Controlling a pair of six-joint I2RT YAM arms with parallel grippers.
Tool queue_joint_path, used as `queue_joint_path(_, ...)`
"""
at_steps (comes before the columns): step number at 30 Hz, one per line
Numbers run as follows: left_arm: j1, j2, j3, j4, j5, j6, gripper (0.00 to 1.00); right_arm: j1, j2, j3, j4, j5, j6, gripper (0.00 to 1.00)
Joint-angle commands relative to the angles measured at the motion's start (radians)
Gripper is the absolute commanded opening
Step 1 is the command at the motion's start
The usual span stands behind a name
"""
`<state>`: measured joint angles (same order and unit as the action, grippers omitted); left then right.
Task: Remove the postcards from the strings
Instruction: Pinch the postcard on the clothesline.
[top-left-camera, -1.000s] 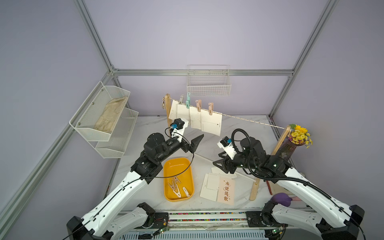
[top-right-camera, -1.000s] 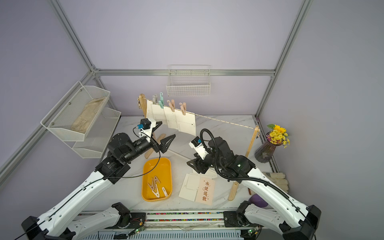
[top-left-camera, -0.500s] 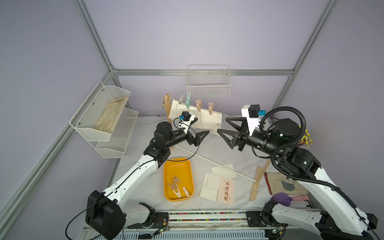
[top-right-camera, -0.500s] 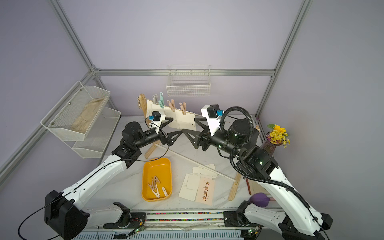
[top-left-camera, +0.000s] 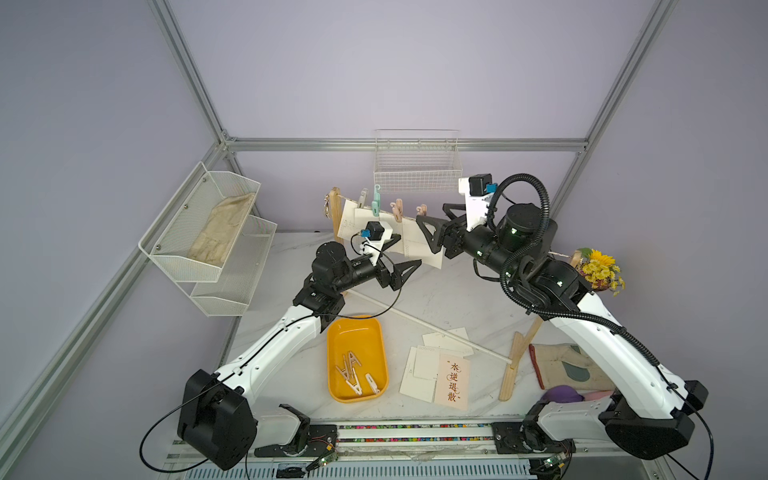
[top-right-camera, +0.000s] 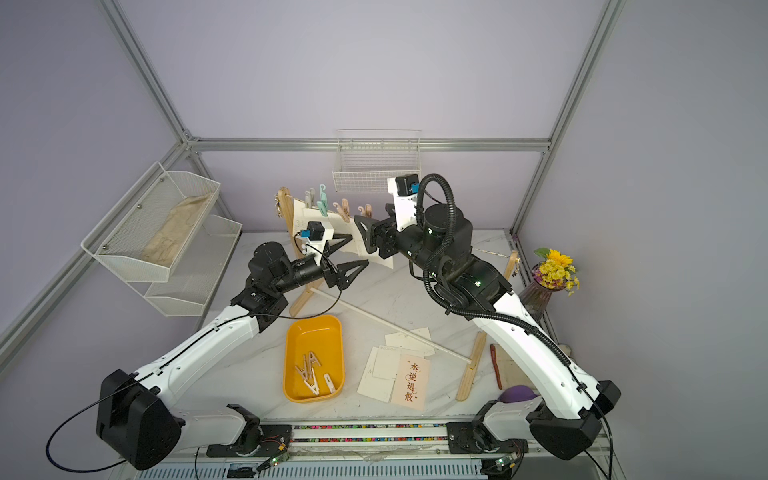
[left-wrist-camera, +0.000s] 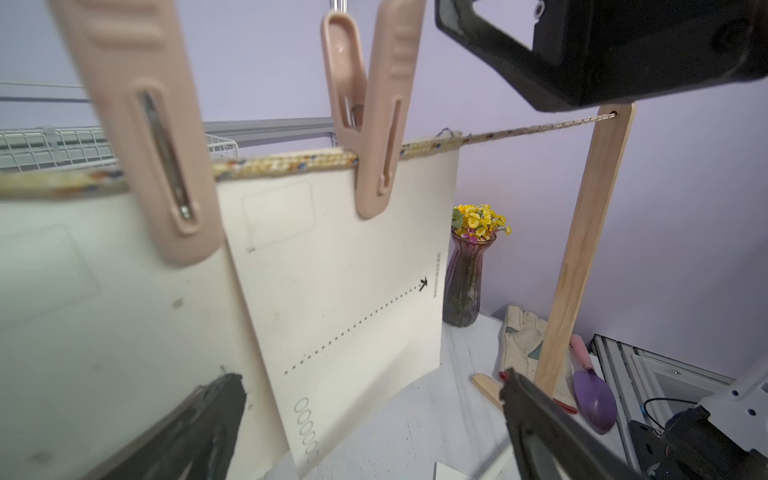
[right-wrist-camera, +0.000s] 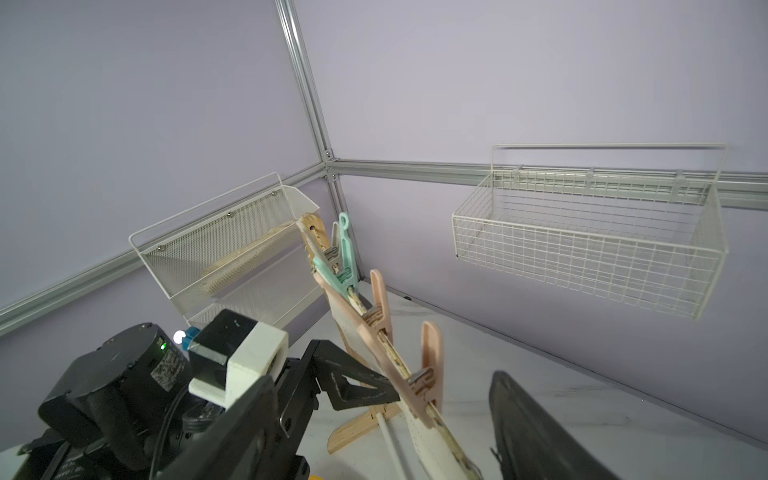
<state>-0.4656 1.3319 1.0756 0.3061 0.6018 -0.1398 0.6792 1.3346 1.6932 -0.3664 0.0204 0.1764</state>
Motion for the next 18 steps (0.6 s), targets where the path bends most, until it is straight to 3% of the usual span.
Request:
queue_joint_path(1, 0.008, 0.017, 0.09, 0.056, 0.06, -0.031, 0.94, -0.032, 0.007, 0.044, -0.035, -0.005, 0.049, 0.82)
queue_joint_path(8, 0.013, 0.029, 0.089, 0.056, 0.051, -0.028, 0.9, -0.064, 0.029, 0.037, -0.043, -0.178, 0.043, 0.82)
queue_joint_path(18, 0.015, 0.026, 0.08, 0.055, 0.069, -0.034, 0.52, -0.092, 0.052, 0.047, -0.071, -0.231, 0.02, 0.83)
